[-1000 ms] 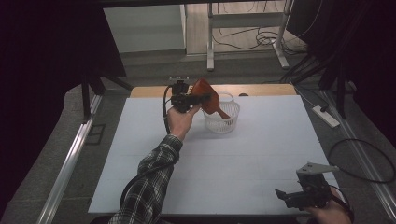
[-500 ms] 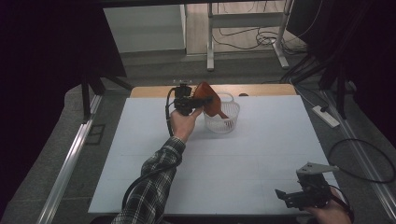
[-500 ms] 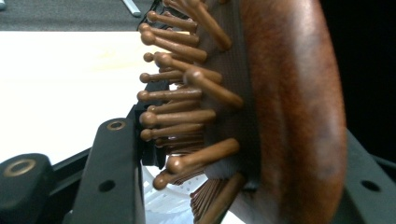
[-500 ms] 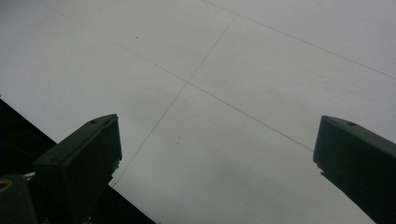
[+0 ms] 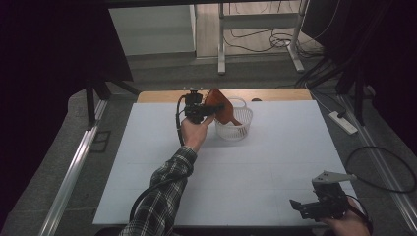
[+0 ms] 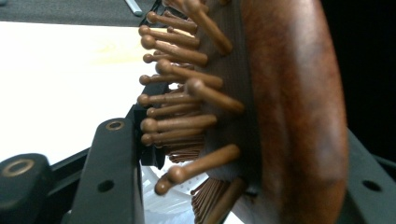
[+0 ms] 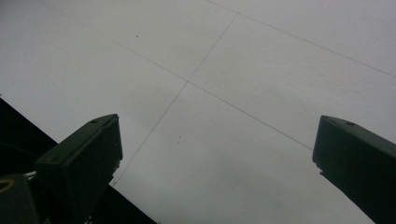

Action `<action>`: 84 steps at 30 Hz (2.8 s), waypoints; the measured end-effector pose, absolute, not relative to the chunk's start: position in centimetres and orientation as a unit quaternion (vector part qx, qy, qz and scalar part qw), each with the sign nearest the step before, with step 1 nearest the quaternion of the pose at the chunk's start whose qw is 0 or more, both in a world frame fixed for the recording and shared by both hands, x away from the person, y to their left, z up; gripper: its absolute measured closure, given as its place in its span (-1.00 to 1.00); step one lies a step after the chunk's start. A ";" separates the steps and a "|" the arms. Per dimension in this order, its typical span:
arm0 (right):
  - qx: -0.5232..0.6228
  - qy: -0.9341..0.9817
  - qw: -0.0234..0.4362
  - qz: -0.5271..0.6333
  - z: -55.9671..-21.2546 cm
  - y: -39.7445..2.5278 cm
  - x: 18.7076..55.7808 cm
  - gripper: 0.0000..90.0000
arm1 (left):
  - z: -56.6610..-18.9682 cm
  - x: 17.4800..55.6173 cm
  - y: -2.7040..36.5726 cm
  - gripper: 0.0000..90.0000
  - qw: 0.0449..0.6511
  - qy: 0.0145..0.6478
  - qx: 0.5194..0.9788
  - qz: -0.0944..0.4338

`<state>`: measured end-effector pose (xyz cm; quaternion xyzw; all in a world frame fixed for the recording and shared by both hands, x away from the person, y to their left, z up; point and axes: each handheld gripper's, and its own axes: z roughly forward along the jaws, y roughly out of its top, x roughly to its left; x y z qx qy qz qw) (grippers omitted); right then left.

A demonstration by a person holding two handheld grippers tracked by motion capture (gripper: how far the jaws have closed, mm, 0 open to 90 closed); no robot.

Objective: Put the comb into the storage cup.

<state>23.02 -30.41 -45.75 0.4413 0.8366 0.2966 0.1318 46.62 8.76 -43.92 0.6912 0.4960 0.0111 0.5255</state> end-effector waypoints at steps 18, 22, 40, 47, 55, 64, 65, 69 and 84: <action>0.443 0.837 0.130 0.293 -45.8 -30.3 23.1 -0.96 | -44.8 46.7 9.3 0.02 0.523 0.506 0.686 0.009; 0.444 0.837 0.130 0.293 -45.8 -30.3 23.1 -0.96 | -44.9 46.6 9.4 -0.02 0.521 0.506 0.687 0.016; 0.444 0.837 0.130 0.293 -45.8 -30.3 23.1 -0.96 | -44.9 46.5 9.7 -0.11 0.514 0.500 0.696 0.034; 0.443 0.837 0.130 0.292 -45.8 -30.3 23.1 -0.96 | -44.8 46.5 9.9 -0.16 0.508 0.494 0.705 0.044; 0.443 0.838 0.131 0.291 -45.8 -30.3 23.1 -0.96 | -44.6 46.5 10.2 -0.25 0.504 0.490 0.710 0.046; 0.443 0.838 0.130 0.290 -45.8 -30.3 23.1 -0.96 | -44.2 46.4 10.4 -0.35 0.496 0.481 0.721 0.050; 0.443 0.838 0.130 0.290 -45.8 -30.3 23.1 -0.96 | -44.1 46.4 10.4 -0.37 0.497 0.481 0.721 0.051; 0.442 0.839 0.131 0.290 -45.8 -30.3 23.1 -0.96 | -43.8 46.3 10.4 -0.46 0.491 0.475 0.728 0.054; 0.441 0.839 0.131 0.289 -45.8 -30.3 23.1 -0.96 | -43.1 46.1 10.5 -0.79 0.476 0.449 0.754 0.064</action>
